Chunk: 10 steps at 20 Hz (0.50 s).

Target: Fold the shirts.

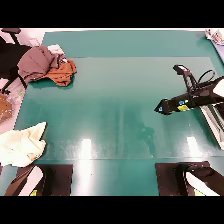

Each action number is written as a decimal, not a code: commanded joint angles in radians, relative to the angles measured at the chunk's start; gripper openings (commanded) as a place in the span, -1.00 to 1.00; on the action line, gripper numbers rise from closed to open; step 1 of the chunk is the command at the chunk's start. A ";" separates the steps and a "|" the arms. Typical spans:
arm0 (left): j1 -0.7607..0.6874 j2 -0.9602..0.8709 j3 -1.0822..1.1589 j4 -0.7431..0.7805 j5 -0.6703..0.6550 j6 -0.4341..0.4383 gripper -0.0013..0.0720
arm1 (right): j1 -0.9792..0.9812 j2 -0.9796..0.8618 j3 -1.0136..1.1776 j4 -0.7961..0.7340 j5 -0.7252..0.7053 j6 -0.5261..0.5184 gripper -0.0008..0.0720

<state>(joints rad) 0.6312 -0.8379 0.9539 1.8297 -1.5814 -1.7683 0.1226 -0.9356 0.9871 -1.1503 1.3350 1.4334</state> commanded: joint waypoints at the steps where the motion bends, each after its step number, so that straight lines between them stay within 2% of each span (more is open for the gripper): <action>1: 0.007 -0.035 -0.088 0.030 0.059 0.004 0.85 | -0.002 -0.007 0.009 0.006 0.012 -0.003 0.41; 10: 0.007 -0.197 -0.164 -0.064 0.309 0.005 0.85 | -0.002 0.102 0.009 -0.003 -0.012 -0.003 0.41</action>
<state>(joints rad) 0.6373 -0.9844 0.8001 1.7931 -1.3537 -1.7634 0.1215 -0.8627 0.9951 -1.1515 1.3350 1.4303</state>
